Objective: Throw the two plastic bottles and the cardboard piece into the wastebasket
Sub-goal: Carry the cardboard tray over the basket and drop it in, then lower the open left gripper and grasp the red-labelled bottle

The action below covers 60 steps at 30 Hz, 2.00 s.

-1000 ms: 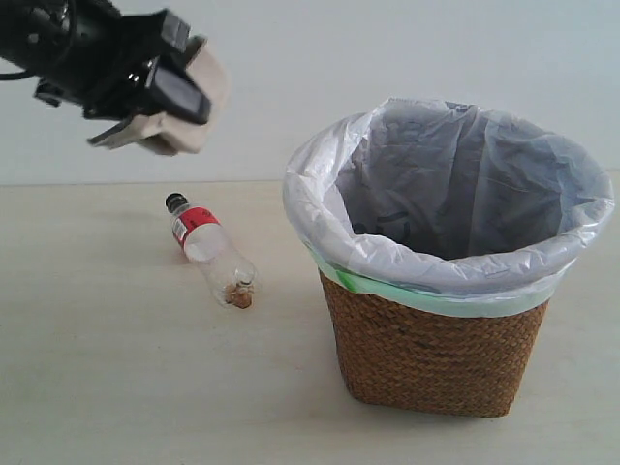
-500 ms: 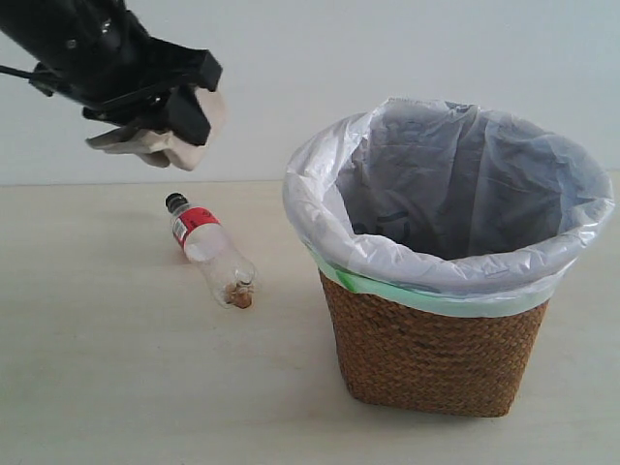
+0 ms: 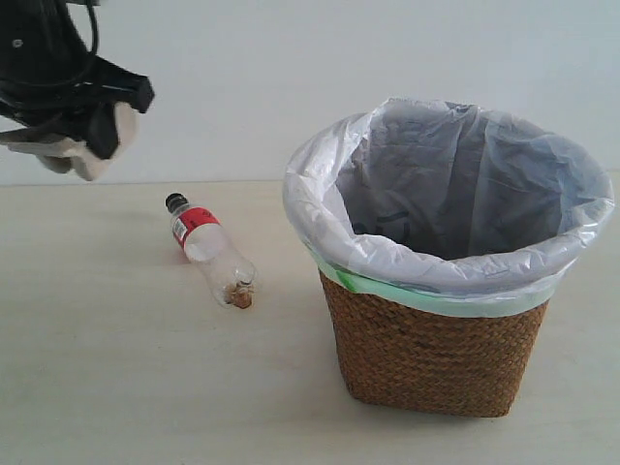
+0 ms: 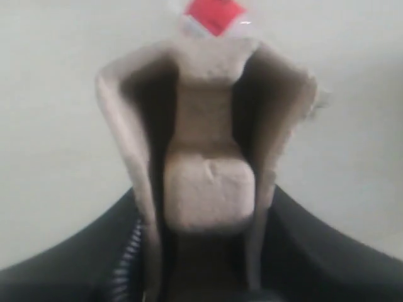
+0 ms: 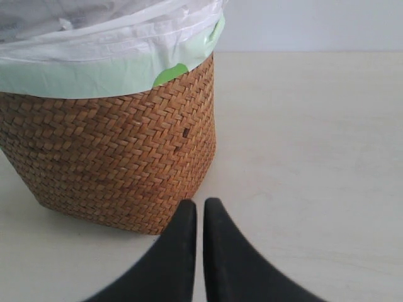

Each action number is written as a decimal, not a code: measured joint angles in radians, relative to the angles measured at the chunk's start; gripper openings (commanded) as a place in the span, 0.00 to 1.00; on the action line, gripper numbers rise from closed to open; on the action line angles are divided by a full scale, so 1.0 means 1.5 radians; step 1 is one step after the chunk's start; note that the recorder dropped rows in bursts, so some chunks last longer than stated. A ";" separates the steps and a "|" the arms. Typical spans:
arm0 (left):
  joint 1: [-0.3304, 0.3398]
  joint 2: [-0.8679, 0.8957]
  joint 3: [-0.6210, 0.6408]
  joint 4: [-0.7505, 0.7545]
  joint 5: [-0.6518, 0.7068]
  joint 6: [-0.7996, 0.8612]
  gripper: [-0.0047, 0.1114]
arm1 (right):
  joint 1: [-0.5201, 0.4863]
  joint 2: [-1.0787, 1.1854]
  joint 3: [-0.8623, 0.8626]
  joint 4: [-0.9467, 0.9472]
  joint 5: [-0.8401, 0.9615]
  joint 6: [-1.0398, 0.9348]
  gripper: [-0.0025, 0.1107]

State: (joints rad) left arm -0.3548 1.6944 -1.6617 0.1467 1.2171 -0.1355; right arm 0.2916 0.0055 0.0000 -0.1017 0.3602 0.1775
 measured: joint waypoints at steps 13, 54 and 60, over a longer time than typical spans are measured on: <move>0.023 0.041 0.004 -0.420 -0.008 0.231 0.07 | 0.000 0.000 0.000 0.000 0.000 0.000 0.02; 0.079 0.038 -0.097 -0.847 0.000 0.443 0.97 | 0.000 0.000 0.000 0.000 0.000 0.000 0.02; 0.150 -0.009 -0.101 -0.636 0.000 0.410 0.97 | 0.000 0.000 0.000 0.000 0.000 0.000 0.02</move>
State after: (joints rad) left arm -0.1303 1.6807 -1.8126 -0.8080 1.2176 0.4801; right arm 0.2916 0.0055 0.0000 -0.1017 0.3602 0.1775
